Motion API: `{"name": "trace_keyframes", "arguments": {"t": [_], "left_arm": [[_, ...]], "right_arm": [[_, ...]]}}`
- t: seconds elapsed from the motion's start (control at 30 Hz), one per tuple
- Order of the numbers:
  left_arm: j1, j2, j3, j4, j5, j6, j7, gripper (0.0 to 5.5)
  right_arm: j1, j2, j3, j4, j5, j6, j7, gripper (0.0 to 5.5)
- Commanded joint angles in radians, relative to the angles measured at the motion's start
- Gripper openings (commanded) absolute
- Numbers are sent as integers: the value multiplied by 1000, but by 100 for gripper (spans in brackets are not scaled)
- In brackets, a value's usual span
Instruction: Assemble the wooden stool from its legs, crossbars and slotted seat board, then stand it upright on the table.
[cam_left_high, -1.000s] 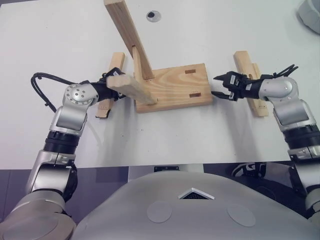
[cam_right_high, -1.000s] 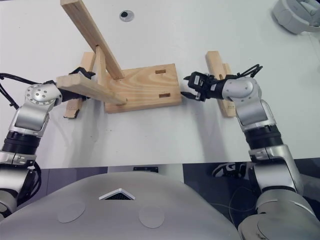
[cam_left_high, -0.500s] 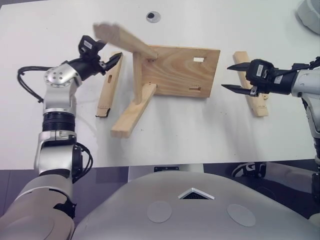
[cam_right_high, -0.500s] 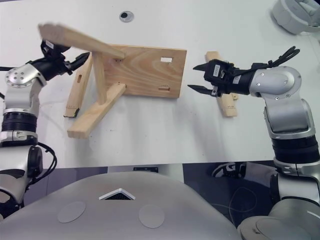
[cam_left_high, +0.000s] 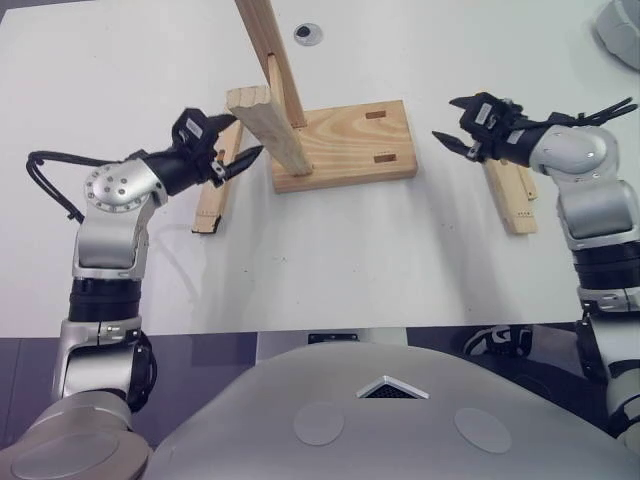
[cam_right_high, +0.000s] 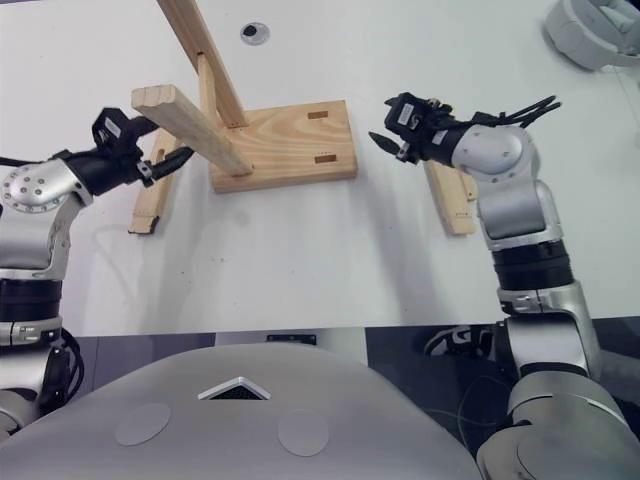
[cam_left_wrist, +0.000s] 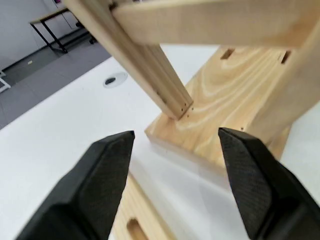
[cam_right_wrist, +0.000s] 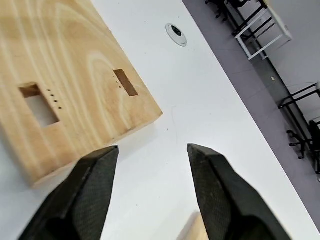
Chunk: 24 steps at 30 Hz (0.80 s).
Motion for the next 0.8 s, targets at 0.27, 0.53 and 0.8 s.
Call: {"name": "trace_keyframes", "arguments": {"t": [0.27,0.53,0.8], "left_arm": [[-166,-123,-119,216,79,-71,72,312],[-379,-217,-111,625,80,-277,56,312],[-484,-195,-7,806,62,-444,113,312]], "right_arm": [[40,-27,61,-87,-103,-45,24,261],[182,-133,68,-512,53,83,307,261],[149,-162,29,-538,157,105,379,261]]}}
